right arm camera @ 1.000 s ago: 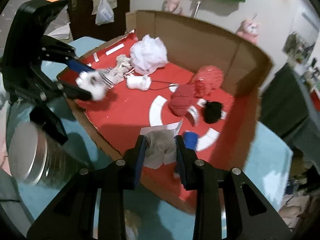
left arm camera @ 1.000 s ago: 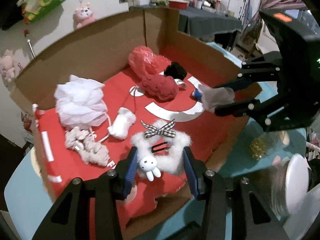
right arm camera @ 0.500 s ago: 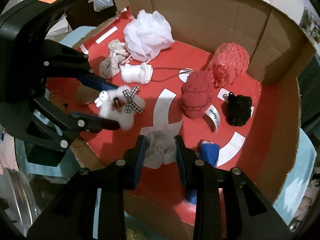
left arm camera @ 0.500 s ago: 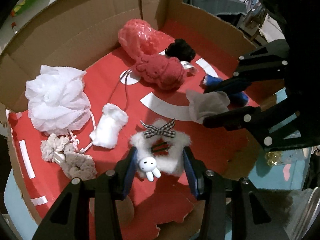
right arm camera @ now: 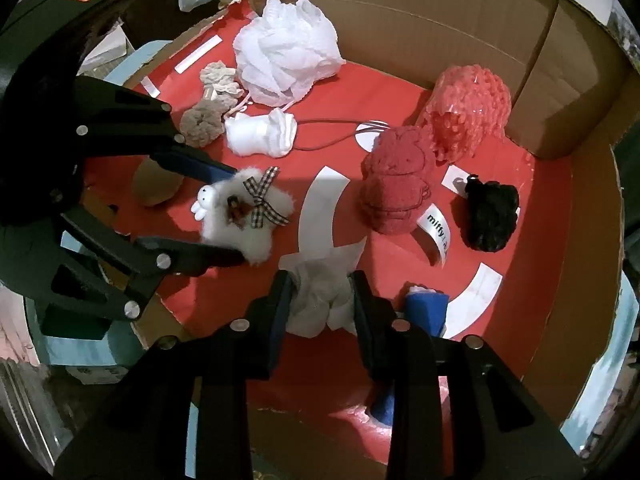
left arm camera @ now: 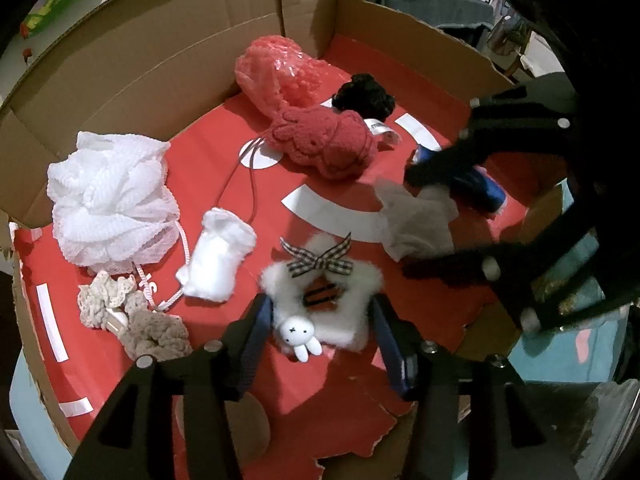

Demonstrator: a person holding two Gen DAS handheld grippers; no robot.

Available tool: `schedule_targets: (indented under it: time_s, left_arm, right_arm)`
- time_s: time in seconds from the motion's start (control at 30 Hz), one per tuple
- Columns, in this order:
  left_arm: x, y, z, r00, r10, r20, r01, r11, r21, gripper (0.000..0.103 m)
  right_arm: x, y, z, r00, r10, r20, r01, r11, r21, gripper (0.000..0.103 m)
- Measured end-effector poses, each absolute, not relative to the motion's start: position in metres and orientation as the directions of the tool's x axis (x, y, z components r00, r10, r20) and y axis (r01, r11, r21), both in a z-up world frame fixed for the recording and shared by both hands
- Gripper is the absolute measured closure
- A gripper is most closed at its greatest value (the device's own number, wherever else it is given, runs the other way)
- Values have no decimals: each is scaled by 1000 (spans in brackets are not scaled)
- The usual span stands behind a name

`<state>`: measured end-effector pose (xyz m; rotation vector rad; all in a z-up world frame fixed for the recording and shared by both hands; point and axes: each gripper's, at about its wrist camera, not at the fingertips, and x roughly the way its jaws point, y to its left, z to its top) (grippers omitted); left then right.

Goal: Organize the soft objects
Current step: 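Carry the fluffy clip and white cloth over the red-lined box and lower them, then open both tools to release the clip and cloth into the box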

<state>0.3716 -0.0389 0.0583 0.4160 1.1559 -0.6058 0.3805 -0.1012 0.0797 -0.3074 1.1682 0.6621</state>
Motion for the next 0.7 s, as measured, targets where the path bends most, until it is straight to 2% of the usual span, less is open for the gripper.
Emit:
schedule_targets:
  time_s: [0.03,0.1,0.17,0.23,0.33,0.47,0.57,0.7]
  left_arm:
    - [372,-39,58,277,-225,-934,638,770,3,47]
    - [370,-38,58,284,-222,-933,632,775,8,46]
    - [368,-35,62,292,-231,-928,628,779,4,44]
    - [365,-30,67,313,-242,-919,618,786,4,34]
    - [361,-22,73,345,-259,-902,599,801,-1,26]
    - [354,-8,88,378,-290,-879,551,833,-37,22]
    - [346,2,102,416,-312,-854,515,855,-62,12]
    - [330,10,127,483,-337,-808,469,879,-86,4]
  right_arm:
    - [380,-100,80,232,315,-920,-625,773,107,54]
    - [379,-100,81,243,316,-917,-627,773,99,39]
    - [379,-97,81,254,321,-912,-632,769,94,39]
    - [379,-97,82,261,316,-912,-629,773,88,39]
    - [377,-98,86,275,313,-909,-625,777,78,39]
    - [375,-106,94,292,316,-903,-611,788,78,39]
    - [370,-114,106,317,327,-890,-592,802,84,38]
    - [358,-124,126,367,332,-869,-558,826,80,26]
